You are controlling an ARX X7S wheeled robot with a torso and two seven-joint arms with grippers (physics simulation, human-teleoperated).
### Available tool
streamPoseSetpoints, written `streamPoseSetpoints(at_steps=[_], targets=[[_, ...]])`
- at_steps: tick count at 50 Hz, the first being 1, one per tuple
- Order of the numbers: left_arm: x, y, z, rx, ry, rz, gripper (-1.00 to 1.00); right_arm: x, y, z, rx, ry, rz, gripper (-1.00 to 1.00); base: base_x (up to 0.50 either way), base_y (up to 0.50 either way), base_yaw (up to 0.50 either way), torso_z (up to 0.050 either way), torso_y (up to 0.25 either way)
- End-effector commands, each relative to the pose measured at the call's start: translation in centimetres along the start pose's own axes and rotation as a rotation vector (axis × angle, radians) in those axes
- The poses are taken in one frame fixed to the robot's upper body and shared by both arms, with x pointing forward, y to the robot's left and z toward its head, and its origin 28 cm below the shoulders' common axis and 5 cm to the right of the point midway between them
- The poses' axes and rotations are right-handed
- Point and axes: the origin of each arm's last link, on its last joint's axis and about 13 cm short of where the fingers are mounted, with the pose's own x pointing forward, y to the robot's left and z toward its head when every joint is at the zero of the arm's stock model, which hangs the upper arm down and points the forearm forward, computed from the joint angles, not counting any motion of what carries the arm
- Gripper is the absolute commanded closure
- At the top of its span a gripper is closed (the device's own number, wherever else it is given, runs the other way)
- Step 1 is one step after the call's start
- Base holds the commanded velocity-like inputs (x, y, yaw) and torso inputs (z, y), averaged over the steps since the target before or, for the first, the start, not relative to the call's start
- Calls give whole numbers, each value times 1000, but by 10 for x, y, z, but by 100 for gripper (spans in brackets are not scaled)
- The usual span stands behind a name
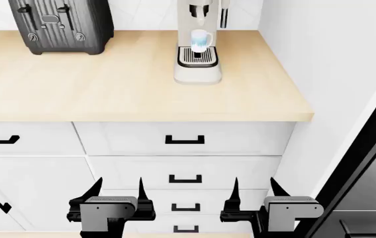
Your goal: Press the button on the coffee machine to serve coffee.
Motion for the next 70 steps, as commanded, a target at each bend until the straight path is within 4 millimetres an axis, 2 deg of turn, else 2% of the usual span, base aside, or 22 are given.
streamPoseSetpoints(at_steps=[1, 19, 34, 39, 70], targets=[[2, 2, 0, -22, 12, 21, -100, -1, 0, 0, -5, 6, -1, -100, 0, 0, 0, 0, 0], [1, 5, -1, -14, 17, 15, -100, -1, 1, -3, -12, 28, 10, -100, 0, 0, 0, 0, 0], [0, 2, -2, -2, 20, -12, -100, -1, 1, -2, -10, 22, 9, -100, 100, 280, 0, 0, 0], [0, 2, -2, 0, 22, -12, -100, -1, 1, -2, -19, 19, 6, -100, 406, 47, 0, 0, 0], [1, -1, -1, 11, 16, -18, -100, -1, 1, -1, -51, 13, 1, -100, 0, 0, 0, 0, 0]])
